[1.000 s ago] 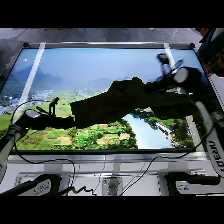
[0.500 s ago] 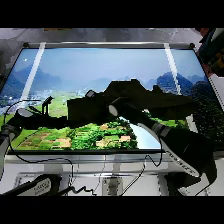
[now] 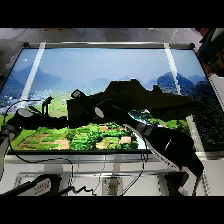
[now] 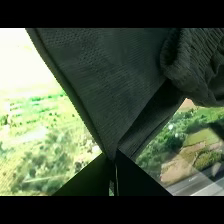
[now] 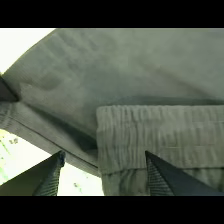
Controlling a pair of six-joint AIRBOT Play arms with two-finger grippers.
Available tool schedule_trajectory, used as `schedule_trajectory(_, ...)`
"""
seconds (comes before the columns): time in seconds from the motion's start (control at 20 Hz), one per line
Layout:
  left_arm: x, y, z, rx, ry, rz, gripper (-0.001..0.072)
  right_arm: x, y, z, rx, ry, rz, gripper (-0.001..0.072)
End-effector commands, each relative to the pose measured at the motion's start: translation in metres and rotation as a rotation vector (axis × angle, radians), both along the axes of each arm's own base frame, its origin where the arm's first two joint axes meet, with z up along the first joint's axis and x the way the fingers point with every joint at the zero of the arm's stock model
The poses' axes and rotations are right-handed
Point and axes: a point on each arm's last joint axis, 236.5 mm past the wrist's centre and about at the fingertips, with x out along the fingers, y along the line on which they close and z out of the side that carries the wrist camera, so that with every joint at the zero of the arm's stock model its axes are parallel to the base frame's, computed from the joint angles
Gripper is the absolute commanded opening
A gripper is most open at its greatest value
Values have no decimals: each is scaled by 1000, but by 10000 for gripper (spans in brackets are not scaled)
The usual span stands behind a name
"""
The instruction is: Fold the clothes and pants, and hang the long-sleeved shirts on hangers.
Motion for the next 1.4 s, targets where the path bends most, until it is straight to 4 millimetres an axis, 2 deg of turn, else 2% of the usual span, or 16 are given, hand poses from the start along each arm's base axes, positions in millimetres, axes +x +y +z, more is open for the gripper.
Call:
schedule_trajectory(0.0,4,3,0,10,-13,11,20,-2,7,-16,-4,40,-4,575)
schedule_trajectory(0.2,4,3,0,9,-12,11,20,4,-5,-39,-63,50,-41,524)
schedule_trajectory(0.3,4,3,0,9,-12,11,20,9,-4,-42,-63,43,-64,430)
schedule_trajectory(0.4,4,3,0,9,-12,11,20,15,-5,-42,-73,21,-66,214)
schedule_trajectory(0.45,4,3,0,9,-12,11,20,18,-7,-41,-83,4,-62,53)
schedule_trajectory(0.5,4,3,0,9,-12,11,20,22,-7,-37,-84,-13,-60,40)
schedule_trajectory(0.6,4,3,0,9,-12,11,20,37,-7,-18,-72,-61,-67,40)
schedule_trajectory(0.65,4,3,0,9,-13,11,20,49,-9,1,-53,-96,-77,40)
schedule_trajectory(0.75,5,3,2,5,-17,16,20,82,-26,47,-16,-173,-126,39)
schedule_trajectory(0.8,7,2,5,0,-23,17,20,100,-42,75,3,-204,-164,40)
schedule_trajectory(0.9,20,3,18,-4,-59,24,20,134,-86,132,48,-257,-259,39)
schedule_trajectory(0.95,31,5,29,-6,-85,41,20,152,-117,166,75,-294,-321,39)
schedule_trajectory(1.05,58,11,62,3,-168,67,20,177,-189,238,131,-385,-448,39)
schedule_trajectory(1.1,72,17,82,15,-224,72,20,184,-232,276,160,-441,-521,39)
schedule_trajectory(1.2,101,36,129,38,-341,120,20,183,-323,344,196,-553,-670,39)
schedule_trajectory(1.35,139,82,212,77,-532,249,20,151,-454,427,207,-720,-892,40)
